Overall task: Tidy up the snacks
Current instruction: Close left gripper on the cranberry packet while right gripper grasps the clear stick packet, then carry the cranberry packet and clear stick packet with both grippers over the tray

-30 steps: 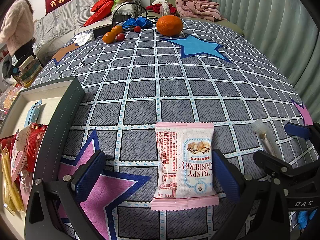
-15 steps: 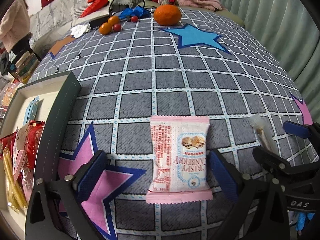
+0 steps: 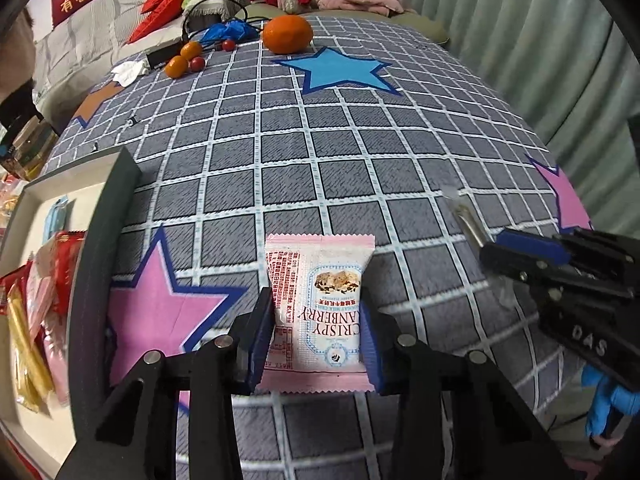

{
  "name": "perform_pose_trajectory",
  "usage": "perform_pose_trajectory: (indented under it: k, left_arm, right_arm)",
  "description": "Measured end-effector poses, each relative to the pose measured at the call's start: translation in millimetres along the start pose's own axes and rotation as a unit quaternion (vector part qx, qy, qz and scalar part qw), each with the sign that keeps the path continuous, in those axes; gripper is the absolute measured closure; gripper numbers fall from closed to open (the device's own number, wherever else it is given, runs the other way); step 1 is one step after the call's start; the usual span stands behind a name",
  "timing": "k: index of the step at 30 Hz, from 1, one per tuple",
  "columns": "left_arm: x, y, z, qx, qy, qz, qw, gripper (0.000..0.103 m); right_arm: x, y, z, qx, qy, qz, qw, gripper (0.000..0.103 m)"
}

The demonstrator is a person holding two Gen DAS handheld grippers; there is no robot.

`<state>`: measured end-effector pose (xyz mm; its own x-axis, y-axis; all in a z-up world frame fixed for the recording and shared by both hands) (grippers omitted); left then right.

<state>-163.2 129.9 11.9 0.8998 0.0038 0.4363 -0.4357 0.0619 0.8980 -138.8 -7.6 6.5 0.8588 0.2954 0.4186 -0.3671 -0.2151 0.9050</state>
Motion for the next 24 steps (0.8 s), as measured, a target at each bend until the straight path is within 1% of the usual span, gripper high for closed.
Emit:
perform_pose_trajectory:
  k: [2,4,5,6,7,8,9,12,13,14,15,16,17,18,19,22,24]
  left_arm:
    - [-3.5,5.8,-1.6,0.003,-0.003,0.005,1.0,0.06]
    - [-5.5,7.9,-3.9,0.008,-0.005,0.006,0.9999,0.06]
    - [-6.8,8.1,-5.0,0.011,-0.005,0.006,0.9999,0.06]
    - [-8.8,8.7,-6.6,0.012,-0.003,0.006,0.9999,0.06]
    - [-9.8,8.9,-7.5,0.011,-0.002,0.005,0.9999,0.06]
    - [-10.7,8.7,-8.7,0.01,-0.001,0.005,0.9999,0.06]
    - [-11.6,8.4,-9.2,0.01,-0.002,0.004,0.9999,0.06]
    - [-13.1,7.0,-10.1,0.012,-0.002,0.002,0.9999,0.06]
    - [-14.1,6.6,-10.9,0.01,-0.001,0.001,0.9999,0.06]
    - [-15.0,6.4,-11.3,0.009,-0.001,0.0,1.0,0.06]
    - [-16.1,6.6,-11.2,0.009,-0.001,0.0,1.0,0.06]
    - [-16.9,6.8,-11.1,0.008,-0.001,0.0,1.0,0.06]
    - [-17.8,7.5,-12.0,0.007,-0.001,0.001,1.0,0.06]
    - [-18.1,8.3,-12.5,0.005,0.001,0.002,1.0,0.06]
    - [-18.6,10.4,-13.7,0.002,0.003,0.004,1.0,0.06]
    - [-18.4,16.8,-16.0,-0.004,0.006,0.012,0.9999,0.06]
    - [-17.1,24.1,-18.7,-0.008,0.009,0.019,0.9997,0.06]
  right_arm:
    - [-1.1,0.4,-1.5,-0.005,0.003,-0.003,1.0,0.08]
    - [-0.1,-6.7,-2.4,-0.005,0.002,-0.015,1.0,0.08]
    - [-0.6,-9.2,-1.5,-0.009,0.0,-0.019,1.0,0.077]
    - [0.0,-12.8,-0.7,-0.016,-0.002,-0.026,1.0,0.069]
    - [1.7,-12.8,-2.5,-0.017,0.0,-0.02,1.0,0.053]
    - [3.6,-14.5,-4.9,-0.028,0.002,-0.021,0.999,0.04]
    - [4.9,-15.7,-6.2,-0.036,0.005,-0.021,0.999,0.032]
    - [8.7,-24.9,-12.8,-0.061,0.021,-0.025,0.998,0.032]
    - [10.3,-25.8,-14.9,-0.063,0.023,-0.024,0.997,0.033]
    - [11.4,-25.1,-16.1,-0.063,0.022,-0.024,0.997,0.04]
    - [11.8,-23.5,-16.6,-0.062,0.024,-0.023,0.998,0.058]
    - [11.8,-21.9,-18.9,-0.061,0.028,-0.024,0.997,0.071]
    - [11.1,-21.0,-20.3,-0.061,0.032,-0.026,0.997,0.085]
    - [10.1,-20.8,-22.2,-0.061,0.035,-0.026,0.997,0.086]
    - [7.3,-18.1,-22.6,-0.048,0.03,-0.023,0.998,0.086]
    - [5.0,-7.1,-16.2,0.007,-0.003,-0.013,1.0,0.086]
    - [7.5,3.1,-17.6,0.017,-0.01,-0.004,1.0,0.086]
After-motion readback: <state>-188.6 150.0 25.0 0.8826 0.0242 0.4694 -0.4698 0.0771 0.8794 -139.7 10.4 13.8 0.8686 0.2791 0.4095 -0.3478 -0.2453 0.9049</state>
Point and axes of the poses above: each gripper's, at about its wrist camera, not at the fingertips, and y roughly against the way its jaws point, z to its right, x to its top, the point moved 1 cm from there along -y, roughly the way its jaws point, and after that the axes turned 2 degrees about -z, right-handed, at the moved point
